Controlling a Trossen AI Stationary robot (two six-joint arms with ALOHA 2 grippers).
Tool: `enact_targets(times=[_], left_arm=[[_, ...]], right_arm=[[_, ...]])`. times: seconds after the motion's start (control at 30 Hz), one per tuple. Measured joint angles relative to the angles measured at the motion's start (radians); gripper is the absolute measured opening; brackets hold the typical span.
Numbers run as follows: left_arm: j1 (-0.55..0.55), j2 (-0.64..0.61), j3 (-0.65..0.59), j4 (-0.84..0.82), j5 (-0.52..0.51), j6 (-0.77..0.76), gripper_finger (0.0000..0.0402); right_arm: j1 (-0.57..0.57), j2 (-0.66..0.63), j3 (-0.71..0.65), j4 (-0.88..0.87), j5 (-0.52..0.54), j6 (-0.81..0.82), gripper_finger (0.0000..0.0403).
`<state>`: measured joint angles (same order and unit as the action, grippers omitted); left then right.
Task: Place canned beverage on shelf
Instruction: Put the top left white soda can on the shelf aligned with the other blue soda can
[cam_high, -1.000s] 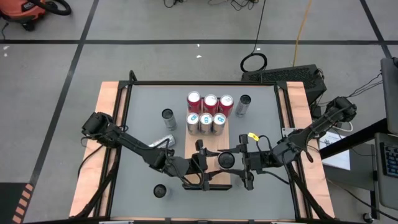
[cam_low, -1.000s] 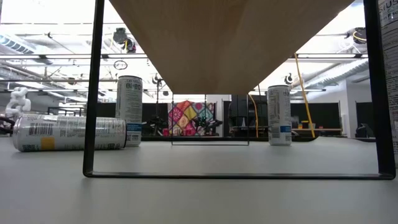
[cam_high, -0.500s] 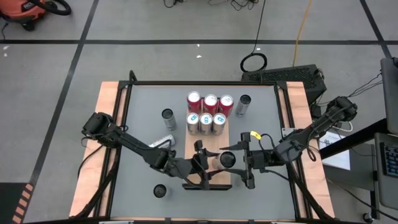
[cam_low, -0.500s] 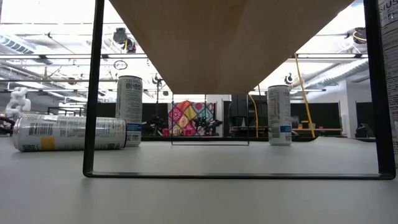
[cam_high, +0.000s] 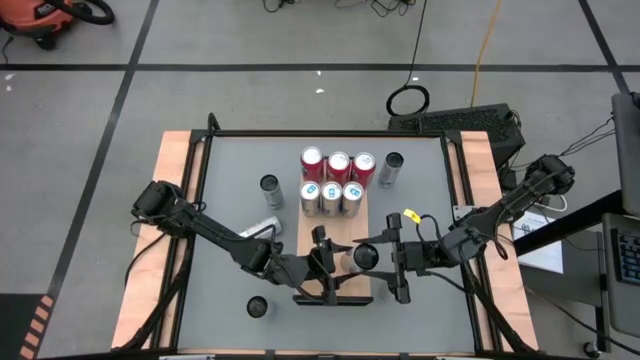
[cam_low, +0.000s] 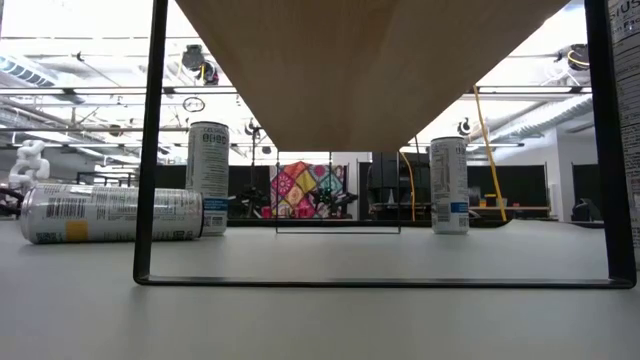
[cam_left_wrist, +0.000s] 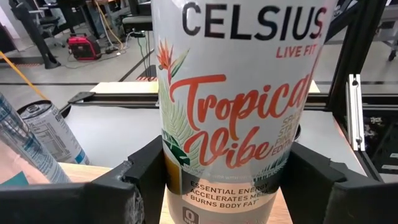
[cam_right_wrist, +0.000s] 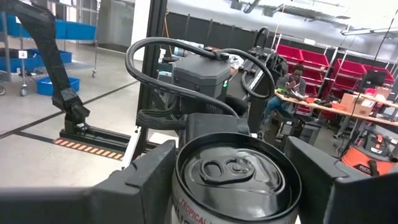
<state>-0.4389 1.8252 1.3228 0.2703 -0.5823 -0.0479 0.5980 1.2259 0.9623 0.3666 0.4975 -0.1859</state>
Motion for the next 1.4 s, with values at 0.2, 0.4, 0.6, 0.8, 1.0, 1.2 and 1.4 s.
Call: enact_targets(times=[0.2, 0.4, 0.6, 0.8, 1.0, 1.2, 1.4], left_arm=[[0.001, 0.0, 0.0, 0.007, -0.001, 0.001, 0.0238], [0.0, 0.0, 0.0, 0.013, 0.001, -0.003, 0.0238], [0.0, -0.002, 0.002, 0.03, 0.0, 0.003, 0.0238], [0.0, -0.002, 0.002, 0.023, 0.001, 0.003, 0.0238], [0.001, -0.002, 0.002, 0.016, 0.001, 0.003, 0.0238], [0.001, -0.002, 0.002, 0.013, -0.009, 0.004, 0.0242], [-0.01, -0.016, 0.002, -0.025, -0.01, 0.003, 0.0308]], right_arm=[[0.0, 0.0, 0.0, -0.005, 0.0, -0.01, 0.0208], [-0.001, 0.001, 0.0, 0.007, 0.005, 0.019, 0.0228], [0.005, -0.002, -0.004, -0.072, 0.033, 0.041, 0.0286], [0.006, -0.004, -0.004, -0.038, 0.031, 0.03, 0.0284], [0.006, -0.021, -0.004, -0.038, 0.03, 0.017, 0.0249], [0.007, -0.021, -0.002, -0.053, 0.03, 0.02, 0.0182], [0.008, -0.029, -0.003, -0.109, 0.027, 0.039, 0.0167]])
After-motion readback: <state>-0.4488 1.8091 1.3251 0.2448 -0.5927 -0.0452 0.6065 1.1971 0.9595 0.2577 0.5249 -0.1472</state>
